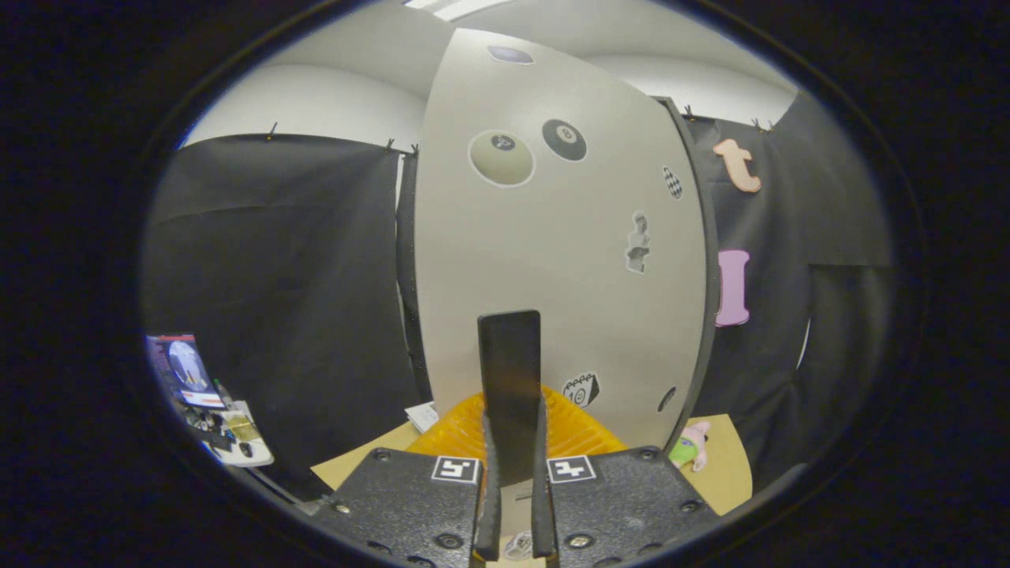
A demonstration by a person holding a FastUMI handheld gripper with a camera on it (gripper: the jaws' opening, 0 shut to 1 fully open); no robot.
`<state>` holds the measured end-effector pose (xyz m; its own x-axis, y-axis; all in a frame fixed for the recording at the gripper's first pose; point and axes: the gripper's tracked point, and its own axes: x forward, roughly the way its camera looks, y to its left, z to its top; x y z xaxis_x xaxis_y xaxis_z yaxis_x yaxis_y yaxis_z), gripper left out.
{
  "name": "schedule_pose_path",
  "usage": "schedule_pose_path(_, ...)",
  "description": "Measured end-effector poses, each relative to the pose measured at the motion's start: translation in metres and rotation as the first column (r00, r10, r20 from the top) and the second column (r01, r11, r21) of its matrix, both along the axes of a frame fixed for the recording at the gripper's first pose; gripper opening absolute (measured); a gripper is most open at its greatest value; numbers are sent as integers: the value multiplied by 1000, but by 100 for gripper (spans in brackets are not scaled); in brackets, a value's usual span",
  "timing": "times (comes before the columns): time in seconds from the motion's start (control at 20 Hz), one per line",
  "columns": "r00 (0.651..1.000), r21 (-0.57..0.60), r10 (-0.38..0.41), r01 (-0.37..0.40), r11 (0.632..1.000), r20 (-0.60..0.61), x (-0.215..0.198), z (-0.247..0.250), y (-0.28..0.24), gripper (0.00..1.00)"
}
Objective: Open the shoe cabinet door, grab the shoes and put them into the shoe cabinet, then close the shoe cabinet door.
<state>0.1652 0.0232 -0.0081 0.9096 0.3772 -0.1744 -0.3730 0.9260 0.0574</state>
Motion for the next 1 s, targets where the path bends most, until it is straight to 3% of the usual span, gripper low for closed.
schedule_pose_path(0.4,999,-5,-50,50,999,7,-15,2,-47,18)
schedule_pose_path(0.8,948,11,-311,311,950,69,-5,7,-126,4)
schedule_pose_path(0.9,975,86,-219,215,973,43,-6,7,-110,3)
schedule_pose_path(1.0,981,116,-192,188,975,31,-8,10,-86,3)
